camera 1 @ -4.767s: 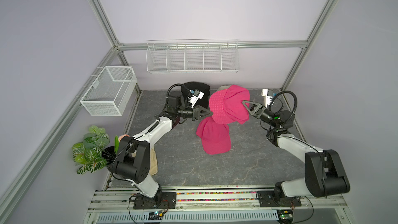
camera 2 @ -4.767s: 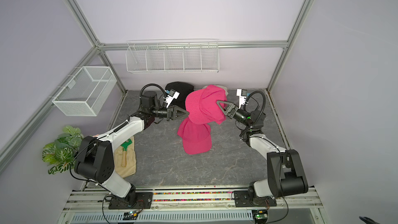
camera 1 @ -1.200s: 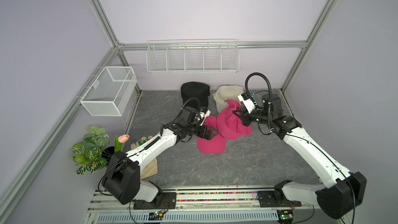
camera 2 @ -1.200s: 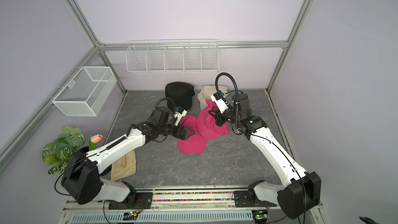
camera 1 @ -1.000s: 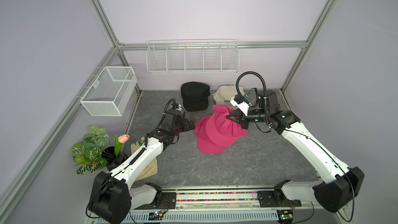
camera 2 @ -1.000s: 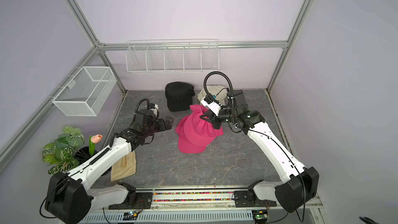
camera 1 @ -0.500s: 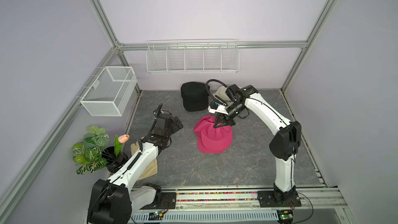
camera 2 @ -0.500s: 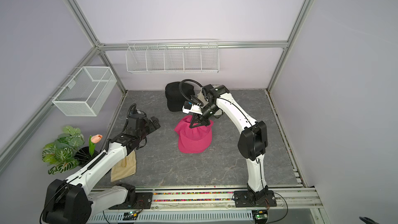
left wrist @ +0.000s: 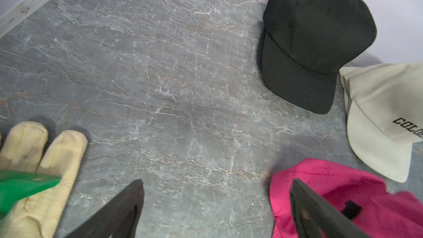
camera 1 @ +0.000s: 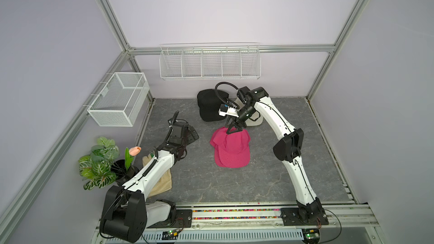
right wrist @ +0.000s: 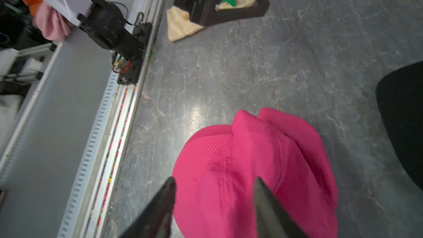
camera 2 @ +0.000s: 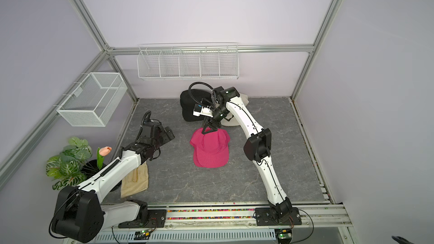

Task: Stack the baseball caps by color
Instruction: Place the baseball cap on the baseball cap, then adjust the baseball cap.

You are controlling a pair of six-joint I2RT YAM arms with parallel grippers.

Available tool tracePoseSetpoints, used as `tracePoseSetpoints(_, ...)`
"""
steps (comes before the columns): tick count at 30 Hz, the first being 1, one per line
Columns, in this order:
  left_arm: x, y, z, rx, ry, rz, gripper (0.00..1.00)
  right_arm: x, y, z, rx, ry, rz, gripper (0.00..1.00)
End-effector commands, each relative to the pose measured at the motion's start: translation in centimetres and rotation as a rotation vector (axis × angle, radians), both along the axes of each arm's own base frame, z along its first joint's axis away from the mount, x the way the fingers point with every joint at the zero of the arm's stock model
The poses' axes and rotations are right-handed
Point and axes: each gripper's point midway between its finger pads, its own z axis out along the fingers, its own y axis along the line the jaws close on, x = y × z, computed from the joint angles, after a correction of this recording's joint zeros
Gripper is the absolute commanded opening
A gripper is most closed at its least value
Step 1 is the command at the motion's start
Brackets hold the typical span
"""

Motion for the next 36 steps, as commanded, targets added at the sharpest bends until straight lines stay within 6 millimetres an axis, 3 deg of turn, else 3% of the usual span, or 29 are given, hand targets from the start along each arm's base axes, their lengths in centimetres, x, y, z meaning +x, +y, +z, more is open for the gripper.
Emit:
tracePoseSetpoints(1, 1.2, 1.0, 1.7, 0.042, -0.054, 0.037, 1.0, 4.5, -0.6, 1.5, -0.065, -0.137, -0.231, 0.83)
tracePoseSetpoints(2, 1.3, 1.3, 1.8, 0.06, -0.056, 0.044, 1.0, 5.3, -0.7, 2.3, -0.052, -0.159, -0.277, 0.93)
tracePoseSetpoints(5, 1.3, 2.8, 2.0, 0.099, -0.061, 0.082, 1.0, 6.7, -1.4, 4.8, 0.008, -0.202, -0.39, 0.89)
tracePoseSetpoints(7, 1.5, 2.7, 2.3, 0.083, -0.078, 0.054, 1.0, 7.0, -2.2, 5.6, 0.03, -0.22, -0.457, 0.89)
tracePoseSetpoints(10, 1.9, -0.7, 2.6, -0.008, -0.104, -0.128, 1.0, 8.3, -3.9, 6.1, 0.077, -0.258, -0.638, 0.89)
tracePoseSetpoints(13, 1.6, -4.8, 1.2, -0.159, -0.043, -0.3, 1.0, 7.5, -6.2, 5.7, 0.201, -0.169, -0.796, 0.89)
tracePoseSetpoints(17, -0.5, -10.1, -2.0, -0.323, 0.026, -0.462, 1.0, 4.5, -9.4, 3.0, 0.281, -0.022, -0.937, 0.89)
tracePoseSetpoints(22, -3.9, -14.0, -5.6, -0.404, 0.119, -0.599, 1.0, 0.1, -11.2, -2.4, 0.255, 0.16, -1.041, 0.89)
tracePoseSetpoints(29, -6.5, -15.3, -9.0, -0.426, 0.208, -0.647, 1.0, -4.0, -12.3, -9.3, 0.171, 0.37, -1.141, 0.89)
tracePoseSetpoints(36, -7.1, -16.2, -10.9, -0.467, 0.256, -0.662, 1.0, -4.5, -11.3, -12.2, 0.141, 0.429, -1.13, 0.89)
